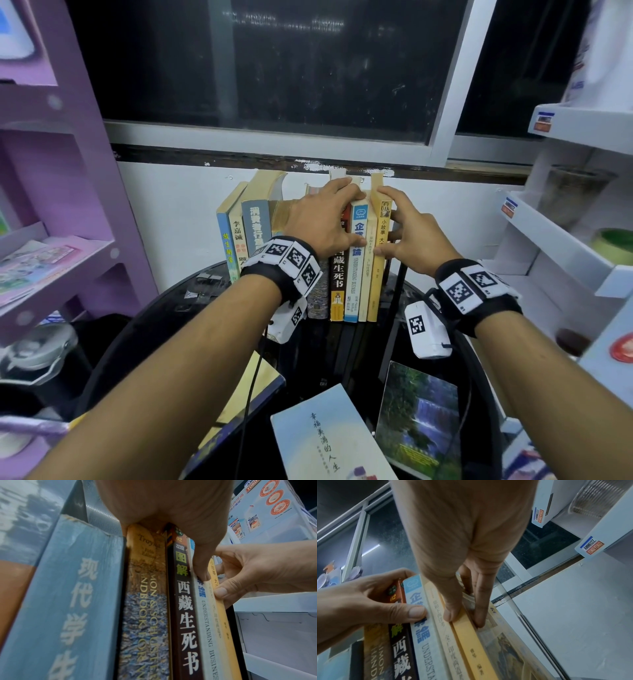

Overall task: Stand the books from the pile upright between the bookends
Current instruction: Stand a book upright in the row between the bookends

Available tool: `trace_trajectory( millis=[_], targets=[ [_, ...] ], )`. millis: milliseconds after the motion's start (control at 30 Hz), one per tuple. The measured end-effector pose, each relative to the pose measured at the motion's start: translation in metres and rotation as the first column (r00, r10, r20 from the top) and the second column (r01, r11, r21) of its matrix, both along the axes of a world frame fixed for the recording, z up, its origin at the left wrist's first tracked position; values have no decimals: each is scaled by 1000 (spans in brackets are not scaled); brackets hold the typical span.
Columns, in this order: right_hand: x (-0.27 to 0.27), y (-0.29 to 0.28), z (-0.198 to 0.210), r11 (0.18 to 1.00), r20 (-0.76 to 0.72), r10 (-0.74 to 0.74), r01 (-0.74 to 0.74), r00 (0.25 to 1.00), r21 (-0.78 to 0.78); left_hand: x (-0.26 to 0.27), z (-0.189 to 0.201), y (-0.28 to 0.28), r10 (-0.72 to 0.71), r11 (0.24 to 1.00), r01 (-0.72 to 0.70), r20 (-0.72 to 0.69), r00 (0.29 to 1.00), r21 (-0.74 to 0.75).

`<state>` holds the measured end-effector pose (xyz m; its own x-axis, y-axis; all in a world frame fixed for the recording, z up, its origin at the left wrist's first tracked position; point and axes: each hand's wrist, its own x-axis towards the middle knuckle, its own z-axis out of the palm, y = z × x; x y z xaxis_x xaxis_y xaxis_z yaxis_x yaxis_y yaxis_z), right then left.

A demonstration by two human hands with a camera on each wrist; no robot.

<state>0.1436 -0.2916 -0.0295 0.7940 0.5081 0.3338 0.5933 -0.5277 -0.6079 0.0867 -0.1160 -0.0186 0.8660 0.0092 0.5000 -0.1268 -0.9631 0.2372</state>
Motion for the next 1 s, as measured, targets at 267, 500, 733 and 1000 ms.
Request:
trace_trajectory(
  millis=[267, 500, 733, 1000],
  targets=[
    [-9, -1, -1, 1000, -22, -11, 11, 1000, 1, -6, 9, 0, -41, 999, 41, -67, 997, 0],
    [-28, -5, 6, 998, -67, -8, 12, 998, 56, -26, 3, 0, -48, 999, 49, -29, 998, 13],
    [-60, -16, 9, 997, -65, -26, 30, 998, 70, -58, -1, -4, -80, 997, 80, 19, 997, -13],
    [-96, -20, -12, 982, -158, -48, 17, 986, -191, -108, -30, -5, -128, 982, 95, -213, 969, -162]
  ],
)
